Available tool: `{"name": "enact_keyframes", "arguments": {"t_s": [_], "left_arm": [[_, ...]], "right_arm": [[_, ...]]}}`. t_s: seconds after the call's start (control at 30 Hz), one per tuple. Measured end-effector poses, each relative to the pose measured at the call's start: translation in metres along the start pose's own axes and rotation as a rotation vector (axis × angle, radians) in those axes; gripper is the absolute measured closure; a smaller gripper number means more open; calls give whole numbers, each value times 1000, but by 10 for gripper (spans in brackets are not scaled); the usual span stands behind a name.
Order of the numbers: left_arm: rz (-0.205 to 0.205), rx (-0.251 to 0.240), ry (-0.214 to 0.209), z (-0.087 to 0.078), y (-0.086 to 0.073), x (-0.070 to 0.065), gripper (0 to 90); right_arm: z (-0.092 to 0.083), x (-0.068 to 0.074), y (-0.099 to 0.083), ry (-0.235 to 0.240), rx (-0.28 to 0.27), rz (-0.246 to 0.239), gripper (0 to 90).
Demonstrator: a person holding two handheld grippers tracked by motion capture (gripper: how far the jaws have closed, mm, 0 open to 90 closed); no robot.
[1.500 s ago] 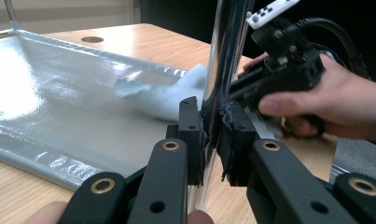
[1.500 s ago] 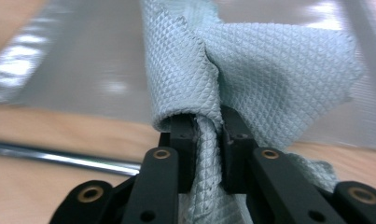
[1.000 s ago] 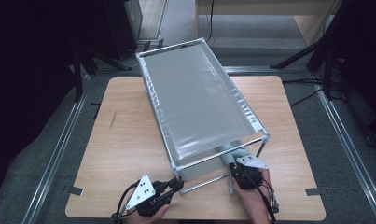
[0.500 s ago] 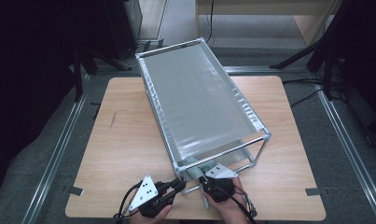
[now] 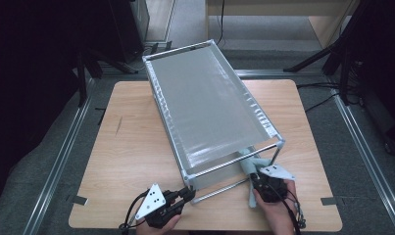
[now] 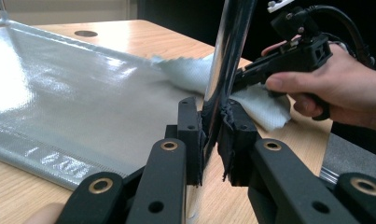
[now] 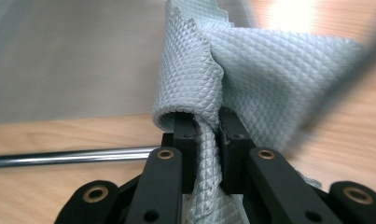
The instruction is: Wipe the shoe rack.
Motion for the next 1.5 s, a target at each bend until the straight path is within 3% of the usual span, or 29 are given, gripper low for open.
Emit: {"name": "enact_keyframes", "arguments": {"t_s": [0.07, 0.13, 0.47, 0.57, 0.67, 0.73, 0.83, 1.1, 1.23, 1.33, 1.5], "left_arm": [[-3, 1, -1, 0, 0, 0, 797], [-6, 0, -4, 0, 0, 0, 796], [-11, -3, -9, 2, 0, 0, 795], [-11, -3, -10, 2, 0, 0, 794], [-16, -2, -14, 2, 0, 0, 792], [-14, 0, -13, 3, 0, -1, 792], [-11, 3, -12, 2, 0, -1, 793], [-6, 4, -13, 2, 0, -1, 795], [-7, 4, -13, 3, 0, -1, 795], [-6, 4, -13, 3, 0, -1, 795], [-8, 4, -17, 4, 0, -3, 795]], "right_arm": [[-2, -4, -1, 32, 0, 64, 800], [0, 3, -2, 61, 5, 65, 800], [17, 89, -5, 222, 16, -141, 801], [17, 108, -6, 311, 30, -133, 800], [17, 115, -7, 312, 33, -163, 801], [16, 110, -7, 301, 32, -166, 802], [14, 92, -5, 250, 30, -151, 802], [-2, 22, 0, 129, 2, 10, 801], [-9, -4, 1, 61, -17, 59, 803], [-7, -8, -1, 52, -12, 62, 803], [2, 13, -2, 88, 6, 22, 802]]}}
Point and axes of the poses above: each handheld gripper's, and its own axes: z roughly forward along the jaws, y roughly out of its top, x roughly to its left, the point moved 6 cm from there along z, roughly forward along the jaws, and after that the axes turned 6 degrees about x, right-handed, at the moved point
